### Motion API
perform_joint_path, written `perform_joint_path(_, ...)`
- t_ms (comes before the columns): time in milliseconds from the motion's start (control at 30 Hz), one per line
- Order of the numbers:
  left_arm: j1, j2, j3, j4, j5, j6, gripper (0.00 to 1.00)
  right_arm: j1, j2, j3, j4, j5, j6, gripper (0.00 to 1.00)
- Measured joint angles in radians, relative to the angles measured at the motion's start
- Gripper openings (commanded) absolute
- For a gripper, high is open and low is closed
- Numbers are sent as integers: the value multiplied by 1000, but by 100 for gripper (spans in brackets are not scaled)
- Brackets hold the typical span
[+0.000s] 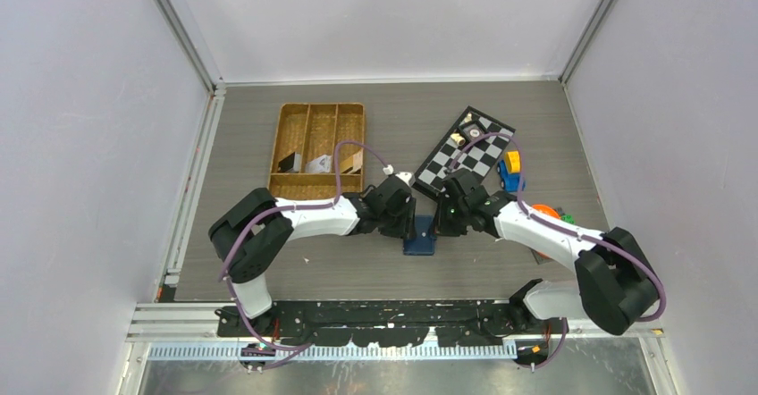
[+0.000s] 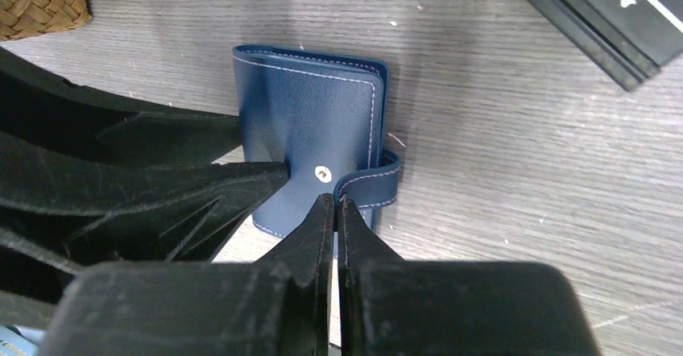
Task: Put the credit cards into the card holder
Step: Close the card holder at the center of the board.
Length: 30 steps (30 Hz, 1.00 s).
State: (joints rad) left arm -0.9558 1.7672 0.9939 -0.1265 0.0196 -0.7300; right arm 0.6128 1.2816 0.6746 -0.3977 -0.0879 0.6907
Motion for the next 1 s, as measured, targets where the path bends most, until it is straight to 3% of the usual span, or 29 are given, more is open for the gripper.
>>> perform_joint_path(1000,1,0,0,-2,1,-2,30,-22,108,0,114,-88,16,0)
